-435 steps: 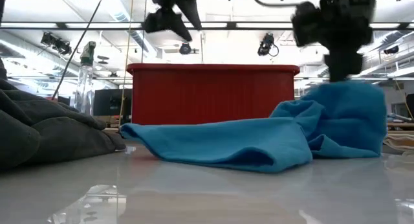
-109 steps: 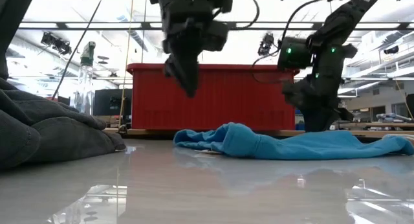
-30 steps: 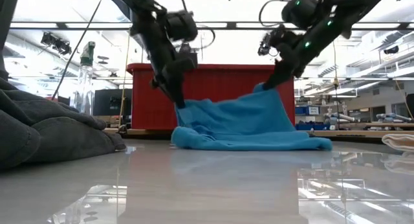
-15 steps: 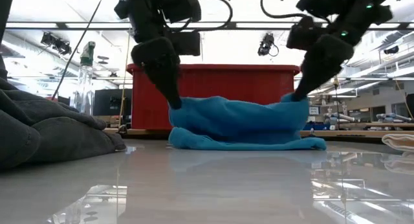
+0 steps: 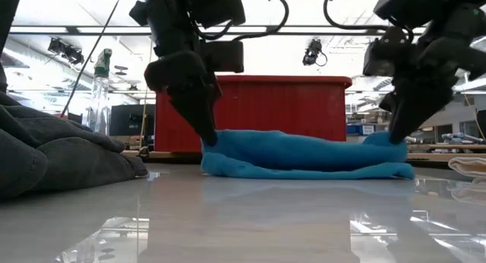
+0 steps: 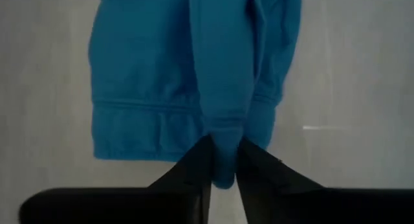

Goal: Fold laundry
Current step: Fold the blue shorts

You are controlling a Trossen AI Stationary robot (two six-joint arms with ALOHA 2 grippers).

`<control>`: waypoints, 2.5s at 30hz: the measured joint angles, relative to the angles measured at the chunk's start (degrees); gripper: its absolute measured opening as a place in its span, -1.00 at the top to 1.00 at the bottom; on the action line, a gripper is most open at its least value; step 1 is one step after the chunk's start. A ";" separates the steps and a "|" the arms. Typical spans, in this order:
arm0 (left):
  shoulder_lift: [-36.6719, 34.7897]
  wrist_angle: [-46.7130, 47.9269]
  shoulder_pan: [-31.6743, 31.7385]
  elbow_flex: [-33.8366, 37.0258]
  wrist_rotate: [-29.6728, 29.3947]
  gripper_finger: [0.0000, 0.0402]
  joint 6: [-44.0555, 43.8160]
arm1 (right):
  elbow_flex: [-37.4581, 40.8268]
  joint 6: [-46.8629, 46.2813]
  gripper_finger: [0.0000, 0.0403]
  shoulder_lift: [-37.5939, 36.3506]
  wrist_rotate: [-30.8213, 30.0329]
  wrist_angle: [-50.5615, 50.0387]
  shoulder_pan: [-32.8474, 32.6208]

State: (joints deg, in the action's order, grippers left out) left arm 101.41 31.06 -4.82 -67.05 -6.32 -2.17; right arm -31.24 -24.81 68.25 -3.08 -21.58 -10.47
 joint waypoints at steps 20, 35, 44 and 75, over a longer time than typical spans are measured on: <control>-3.29 -5.82 3.31 -4.42 2.91 0.22 -4.27 | -4.04 -14.74 0.52 6.97 -1.64 5.12 2.09; 4.30 -1.61 5.02 0.79 6.51 0.22 -14.41 | -3.83 -23.22 0.54 10.25 6.28 -1.13 -4.15; -0.61 -2.38 5.98 -2.02 7.24 0.22 -15.16 | -4.49 -24.65 0.54 2.63 -8.37 3.77 -1.27; -3.01 0.53 15.62 -1.94 6.37 0.22 -17.83 | -5.17 -20.06 0.65 3.26 -0.85 4.55 13.72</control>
State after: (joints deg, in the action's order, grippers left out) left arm 98.39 31.59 10.80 -68.99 0.05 -20.00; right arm -36.40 -44.87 71.50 -3.93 -17.03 3.25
